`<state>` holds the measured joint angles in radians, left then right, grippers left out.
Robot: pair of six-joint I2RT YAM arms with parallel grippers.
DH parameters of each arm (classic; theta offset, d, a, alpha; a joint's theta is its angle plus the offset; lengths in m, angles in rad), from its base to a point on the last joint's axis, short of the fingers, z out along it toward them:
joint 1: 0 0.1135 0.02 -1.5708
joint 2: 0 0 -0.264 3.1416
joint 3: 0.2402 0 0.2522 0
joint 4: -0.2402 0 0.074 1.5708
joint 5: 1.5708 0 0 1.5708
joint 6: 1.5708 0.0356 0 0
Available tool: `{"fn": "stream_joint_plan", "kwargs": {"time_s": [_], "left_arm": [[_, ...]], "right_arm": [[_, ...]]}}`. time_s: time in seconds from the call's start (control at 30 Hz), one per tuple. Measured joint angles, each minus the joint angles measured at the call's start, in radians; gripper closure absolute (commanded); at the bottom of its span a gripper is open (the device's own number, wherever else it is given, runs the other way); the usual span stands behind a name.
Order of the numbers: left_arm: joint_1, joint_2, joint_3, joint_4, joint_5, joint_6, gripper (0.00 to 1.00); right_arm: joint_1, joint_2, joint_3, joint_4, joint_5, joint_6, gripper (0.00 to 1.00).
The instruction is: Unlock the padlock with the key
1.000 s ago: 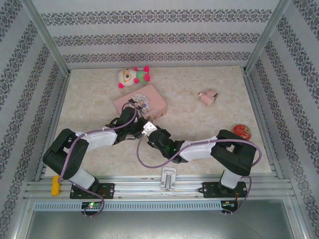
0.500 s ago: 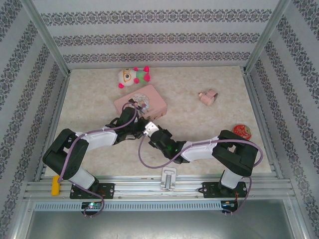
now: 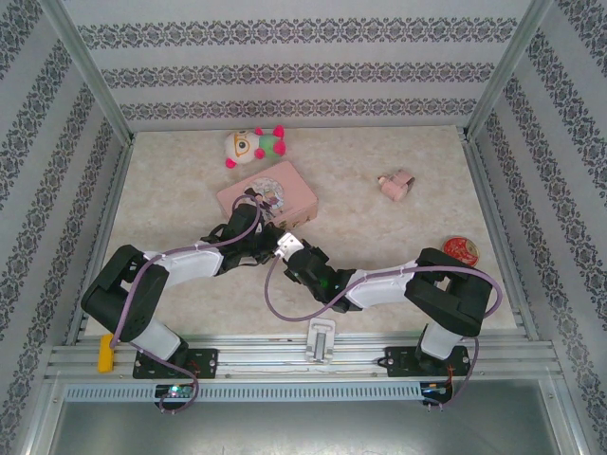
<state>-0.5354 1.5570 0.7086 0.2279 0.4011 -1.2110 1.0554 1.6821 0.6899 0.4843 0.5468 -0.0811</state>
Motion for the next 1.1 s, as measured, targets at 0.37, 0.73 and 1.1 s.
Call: {"fn": "stream_joint_plan", "kwargs": {"time_s": [0.37,0.73,1.1], "left_arm": [[0.001,0.004,0.008,-0.004,-0.01,0.0,1.0],[0.005,0.008,0.008,-0.001,-0.039,0.0,1.0],[0.006,0.01,0.008,0.011,-0.038,-0.002,1.0]], "right_arm": [[0.0,0.017,0.011,0.014,-0.019,0.013,0.96],[-0.067,0.007,0.018,0.003,-0.187,0.115,1.0],[-0.198,-0.04,0.001,-0.018,-0.507,0.33,1.0]]}}
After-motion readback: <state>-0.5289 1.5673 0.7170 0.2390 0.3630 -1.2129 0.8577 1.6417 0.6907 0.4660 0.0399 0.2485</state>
